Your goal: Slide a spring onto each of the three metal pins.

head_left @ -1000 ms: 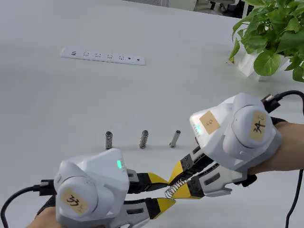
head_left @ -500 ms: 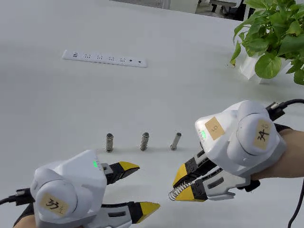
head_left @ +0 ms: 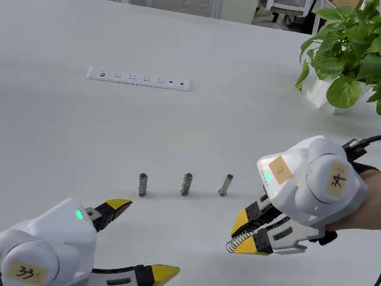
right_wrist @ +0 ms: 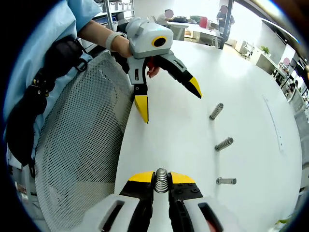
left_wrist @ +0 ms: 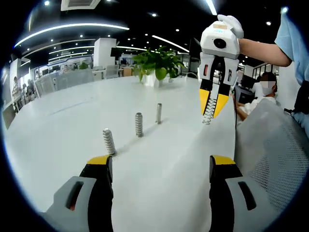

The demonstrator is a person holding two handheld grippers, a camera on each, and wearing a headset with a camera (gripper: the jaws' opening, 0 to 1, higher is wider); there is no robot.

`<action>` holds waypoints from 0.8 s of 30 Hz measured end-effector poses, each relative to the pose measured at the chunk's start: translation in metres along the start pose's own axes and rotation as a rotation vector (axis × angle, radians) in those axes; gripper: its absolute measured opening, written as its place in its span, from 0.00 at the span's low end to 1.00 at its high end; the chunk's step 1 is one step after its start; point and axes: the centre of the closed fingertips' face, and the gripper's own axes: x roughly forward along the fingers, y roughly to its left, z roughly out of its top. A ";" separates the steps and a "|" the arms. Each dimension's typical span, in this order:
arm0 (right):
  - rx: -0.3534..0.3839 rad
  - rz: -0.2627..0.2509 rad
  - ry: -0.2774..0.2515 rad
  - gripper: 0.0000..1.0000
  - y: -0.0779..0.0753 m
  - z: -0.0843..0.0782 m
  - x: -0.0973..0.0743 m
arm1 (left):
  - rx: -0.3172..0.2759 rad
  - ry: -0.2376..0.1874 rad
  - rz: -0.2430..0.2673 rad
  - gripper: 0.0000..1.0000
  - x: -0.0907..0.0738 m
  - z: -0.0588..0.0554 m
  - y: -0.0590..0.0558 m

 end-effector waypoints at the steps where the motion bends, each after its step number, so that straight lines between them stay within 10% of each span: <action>1: -0.004 -0.020 0.004 0.07 -0.005 -0.002 -0.002 | -0.002 0.000 0.009 0.84 -0.001 -0.001 0.003; 7: -0.004 -0.042 0.014 0.07 -0.018 -0.005 -0.008 | -0.023 0.003 0.048 0.99 -0.003 -0.003 0.010; 24: -0.089 -0.115 0.152 0.08 -0.073 -0.022 -0.033 | -0.053 0.021 0.066 0.99 -0.002 -0.008 0.015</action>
